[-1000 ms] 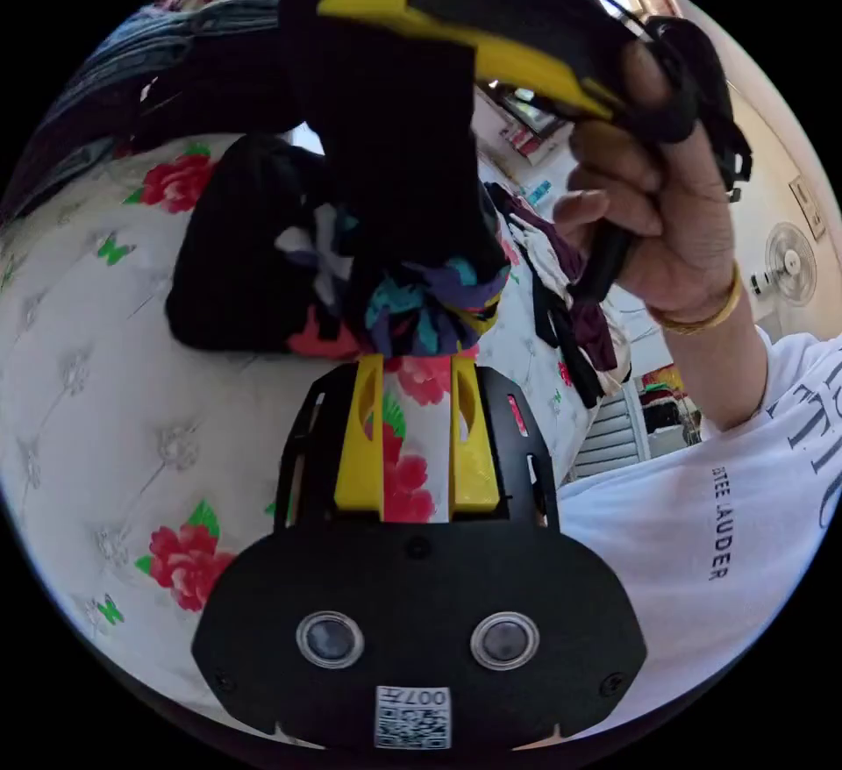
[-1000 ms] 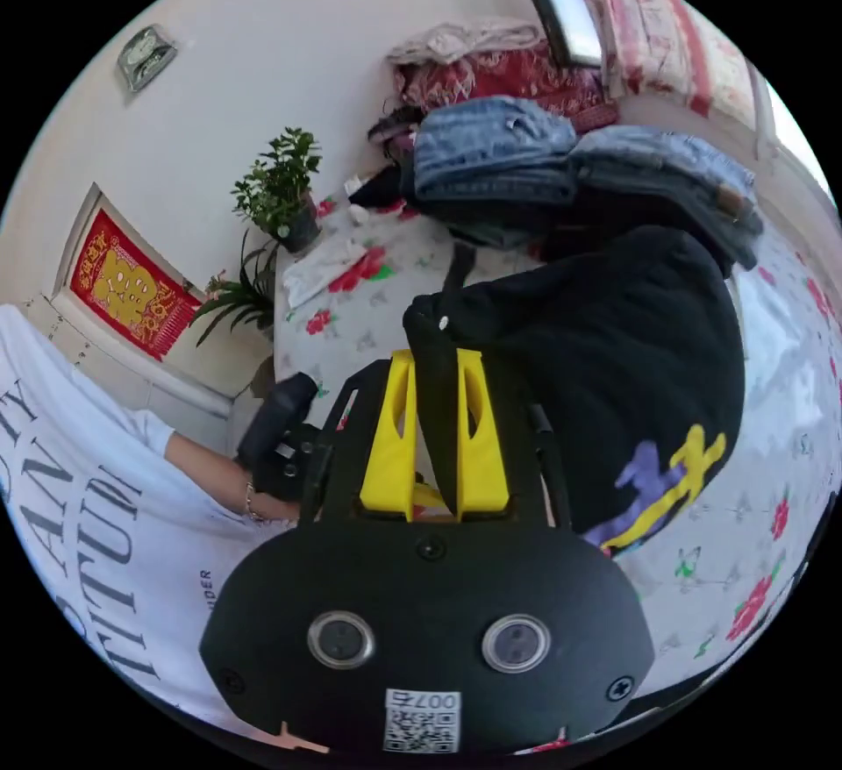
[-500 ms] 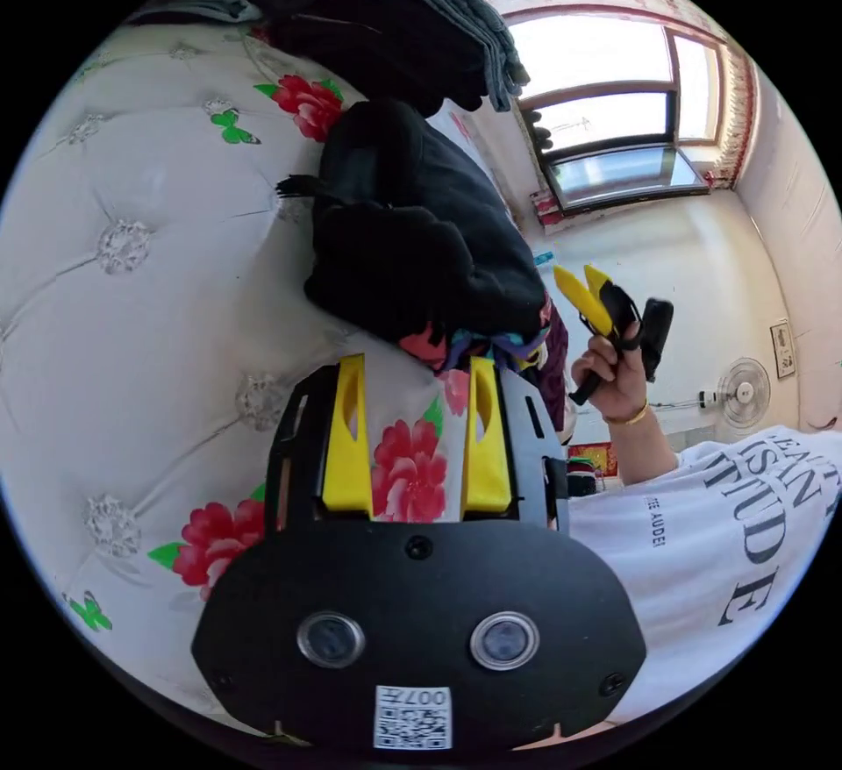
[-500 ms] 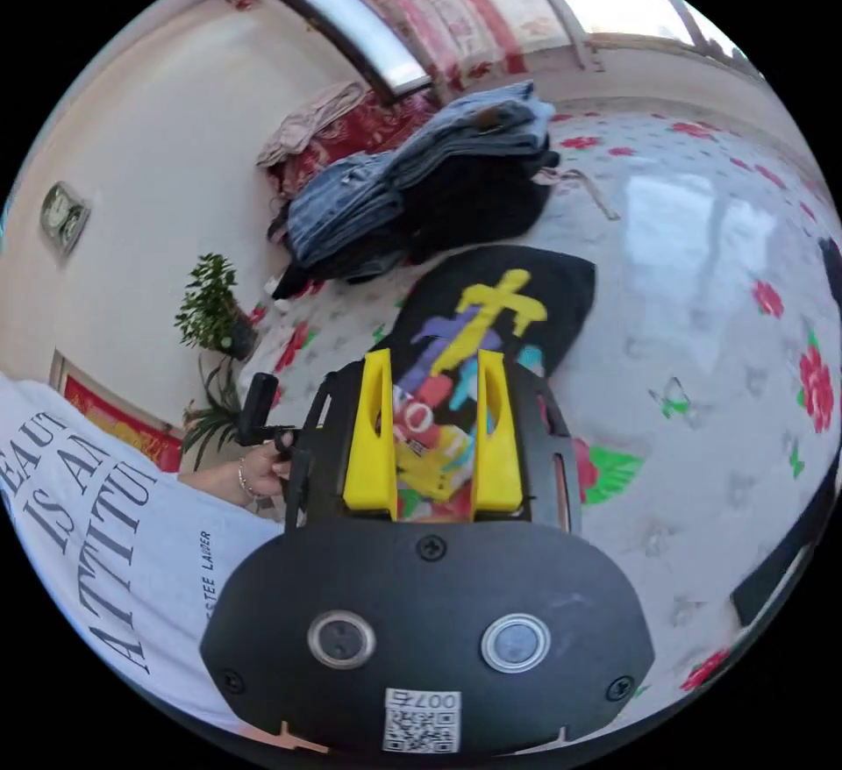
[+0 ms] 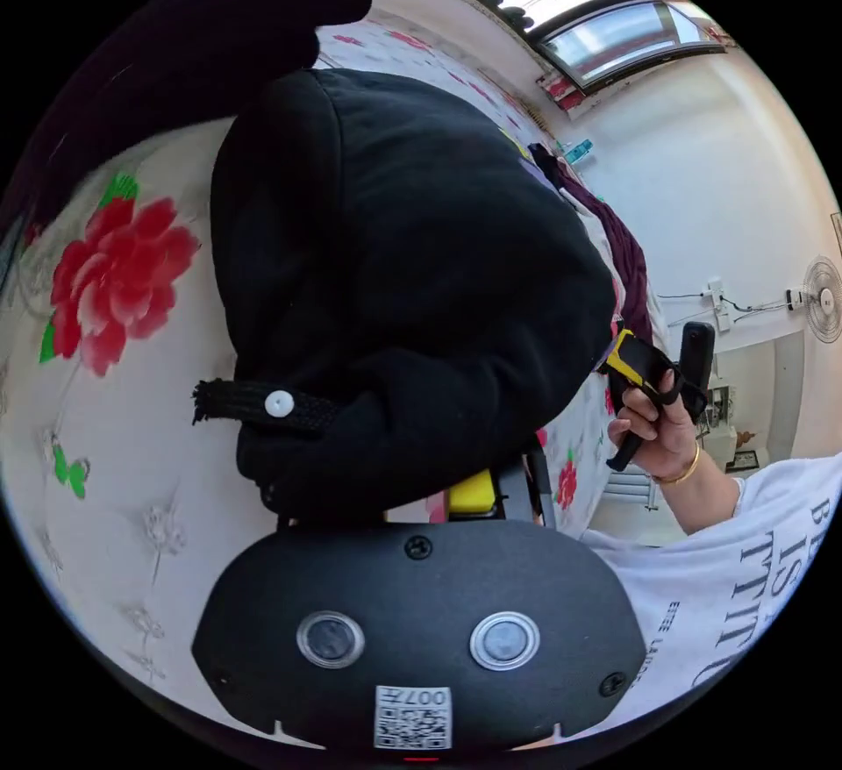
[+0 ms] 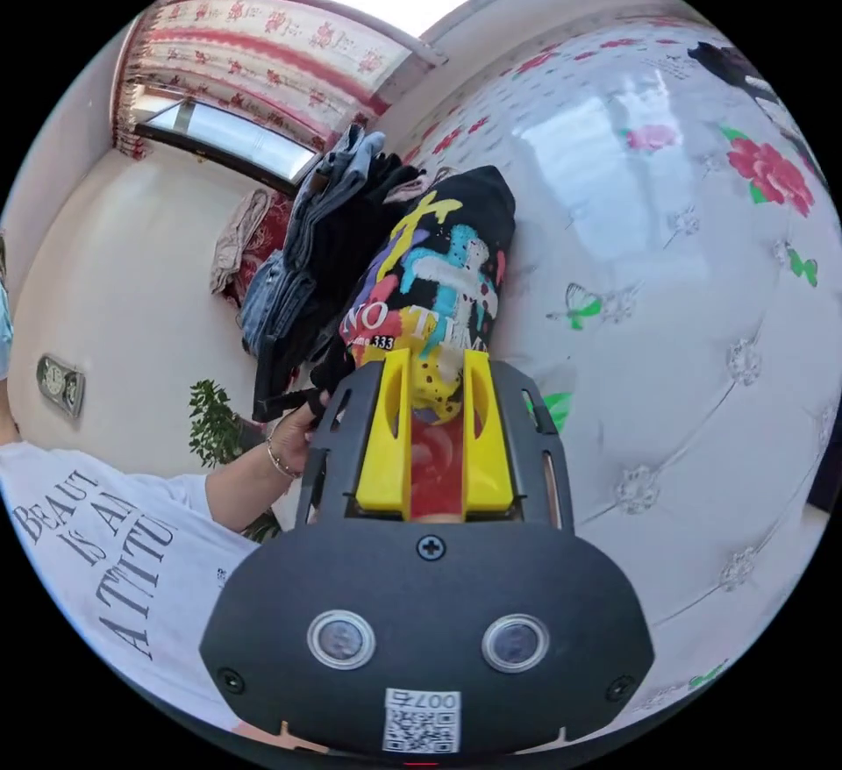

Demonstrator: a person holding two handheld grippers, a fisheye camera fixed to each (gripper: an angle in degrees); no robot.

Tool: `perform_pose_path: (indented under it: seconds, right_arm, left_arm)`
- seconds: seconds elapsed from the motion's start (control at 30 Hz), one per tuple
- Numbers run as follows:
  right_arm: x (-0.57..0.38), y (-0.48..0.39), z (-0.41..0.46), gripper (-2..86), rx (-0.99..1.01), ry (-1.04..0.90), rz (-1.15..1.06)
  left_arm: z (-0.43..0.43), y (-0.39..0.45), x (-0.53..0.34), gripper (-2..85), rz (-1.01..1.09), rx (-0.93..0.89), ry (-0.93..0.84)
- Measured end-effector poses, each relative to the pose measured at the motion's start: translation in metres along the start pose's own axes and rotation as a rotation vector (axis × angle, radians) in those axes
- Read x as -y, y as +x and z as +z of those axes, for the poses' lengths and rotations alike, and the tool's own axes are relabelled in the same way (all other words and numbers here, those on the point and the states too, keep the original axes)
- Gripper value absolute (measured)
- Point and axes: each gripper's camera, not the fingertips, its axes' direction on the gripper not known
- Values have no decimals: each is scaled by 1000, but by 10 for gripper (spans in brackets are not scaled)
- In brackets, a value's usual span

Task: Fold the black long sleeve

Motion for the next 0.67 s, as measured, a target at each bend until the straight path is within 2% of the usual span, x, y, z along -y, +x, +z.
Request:
perform_pose_path:
  seconds: [0.17, 0.27, 0.33, 0.43, 0.5, 0.6, 0.67]
  right_arm:
    - [136, 35, 8, 87, -325, 203, -64]
    - [210, 71, -3, 85, -408, 109, -31]
    - [230, 89, -24, 89, -428, 88, -22]
    - [210, 111, -66, 101, -555, 160, -73]
    - [180, 131, -93, 110, -666, 163, -61]
    - [116, 158, -166, 124, -985, 284, 10]
    - [71, 181, -236, 127, -1242, 390, 171]
  left_arm:
    - [80, 39, 163, 93, 10, 27, 2]
    - [109, 75, 263, 90, 154, 213, -43]
    - [116, 88, 287, 95, 224, 326, -38]
    - [122, 85, 267, 106, 244, 393, -40]
    - [114, 86, 204, 105, 311, 437, -2]
    - [88, 95, 101, 101, 345, 494, -5]
    - [73, 100, 37, 93, 344, 523, -25]
